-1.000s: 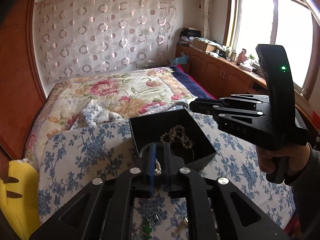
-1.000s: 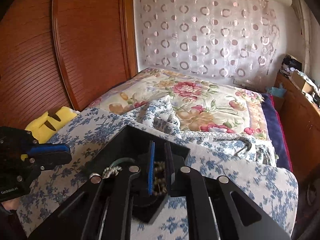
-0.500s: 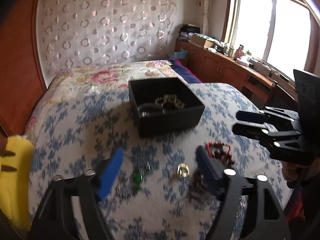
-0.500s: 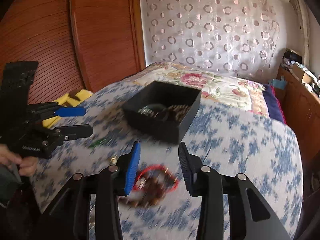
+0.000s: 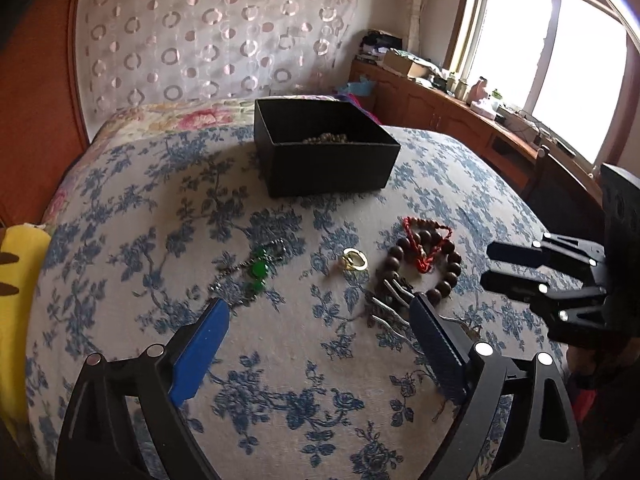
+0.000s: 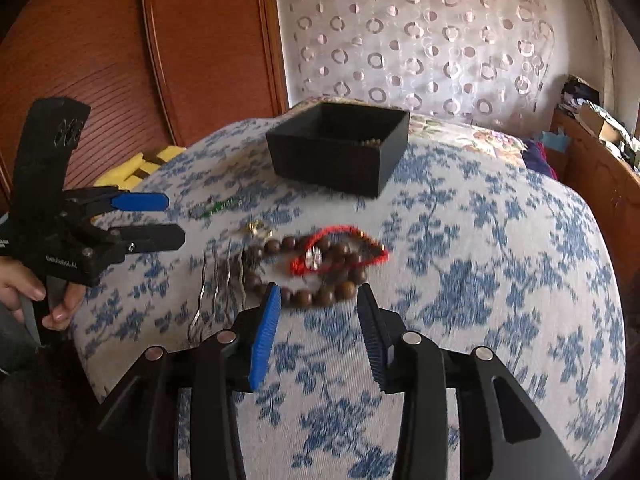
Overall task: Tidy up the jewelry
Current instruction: 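Move both grippers back over the remaining jewelry, then grasp a silver hair pin with the left gripper while the right approaches the red bead bracelet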
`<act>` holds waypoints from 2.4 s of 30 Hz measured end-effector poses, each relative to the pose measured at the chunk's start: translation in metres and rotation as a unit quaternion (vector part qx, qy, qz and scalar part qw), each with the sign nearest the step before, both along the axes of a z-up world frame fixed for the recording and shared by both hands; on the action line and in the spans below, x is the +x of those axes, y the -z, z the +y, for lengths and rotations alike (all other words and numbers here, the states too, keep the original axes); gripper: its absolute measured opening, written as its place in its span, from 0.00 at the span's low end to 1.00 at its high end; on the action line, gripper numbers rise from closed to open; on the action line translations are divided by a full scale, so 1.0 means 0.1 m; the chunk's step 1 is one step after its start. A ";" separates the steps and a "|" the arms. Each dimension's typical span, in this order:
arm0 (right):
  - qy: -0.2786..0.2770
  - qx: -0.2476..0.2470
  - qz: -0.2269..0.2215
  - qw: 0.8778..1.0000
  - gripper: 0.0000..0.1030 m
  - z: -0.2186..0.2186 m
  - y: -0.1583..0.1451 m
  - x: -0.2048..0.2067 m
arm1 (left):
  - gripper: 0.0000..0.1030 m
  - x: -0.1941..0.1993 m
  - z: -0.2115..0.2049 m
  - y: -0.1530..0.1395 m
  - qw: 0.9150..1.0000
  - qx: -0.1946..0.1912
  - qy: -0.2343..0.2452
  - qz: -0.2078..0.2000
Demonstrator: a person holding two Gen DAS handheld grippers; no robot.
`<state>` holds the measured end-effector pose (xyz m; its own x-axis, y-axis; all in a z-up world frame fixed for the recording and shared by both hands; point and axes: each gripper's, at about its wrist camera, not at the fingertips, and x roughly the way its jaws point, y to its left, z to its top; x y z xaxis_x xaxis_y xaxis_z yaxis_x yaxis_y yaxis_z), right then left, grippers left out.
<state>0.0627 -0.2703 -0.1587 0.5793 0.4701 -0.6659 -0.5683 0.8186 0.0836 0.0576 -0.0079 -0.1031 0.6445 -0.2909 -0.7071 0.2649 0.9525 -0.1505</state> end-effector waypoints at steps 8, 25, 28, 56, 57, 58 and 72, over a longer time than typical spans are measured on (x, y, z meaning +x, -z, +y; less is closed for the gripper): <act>0.007 0.005 0.014 1.000 0.41 -0.07 0.10 -0.05 | 0.84 0.06 -0.18 0.07 0.999 -0.024 0.027 0.026; 0.006 0.021 0.033 0.999 0.41 -0.12 0.18 0.01 | 0.23 0.15 -0.26 0.18 0.995 -0.066 0.042 0.068; 0.006 0.020 0.033 0.999 0.41 -0.12 0.18 0.01 | 0.14 0.12 -0.24 0.16 0.995 -0.070 0.044 0.062; -0.009 -0.028 0.019 0.999 0.13 0.00 -0.06 0.71 | 0.01 -0.27 0.02 -0.68 0.995 -0.053 0.002 -0.081; -0.013 -0.032 0.028 0.999 0.12 0.02 -0.02 0.78 | 0.01 -0.26 0.03 -0.69 0.995 -0.052 0.001 -0.082; -0.014 -0.036 0.032 0.999 0.12 0.03 0.01 0.83 | 0.01 -0.26 0.03 -0.69 0.995 -0.051 0.000 -0.083; -0.044 -0.081 0.039 0.995 0.12 0.22 0.14 0.95 | 0.01 -0.12 0.08 -0.68 0.996 -0.034 -0.008 -0.084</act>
<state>0.1573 -0.2485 -0.1729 0.4842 0.4004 -0.7780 -0.6357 0.7719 0.0016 0.0454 0.0006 -0.0350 0.7571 -0.3230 -0.5679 0.2766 0.9460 -0.1692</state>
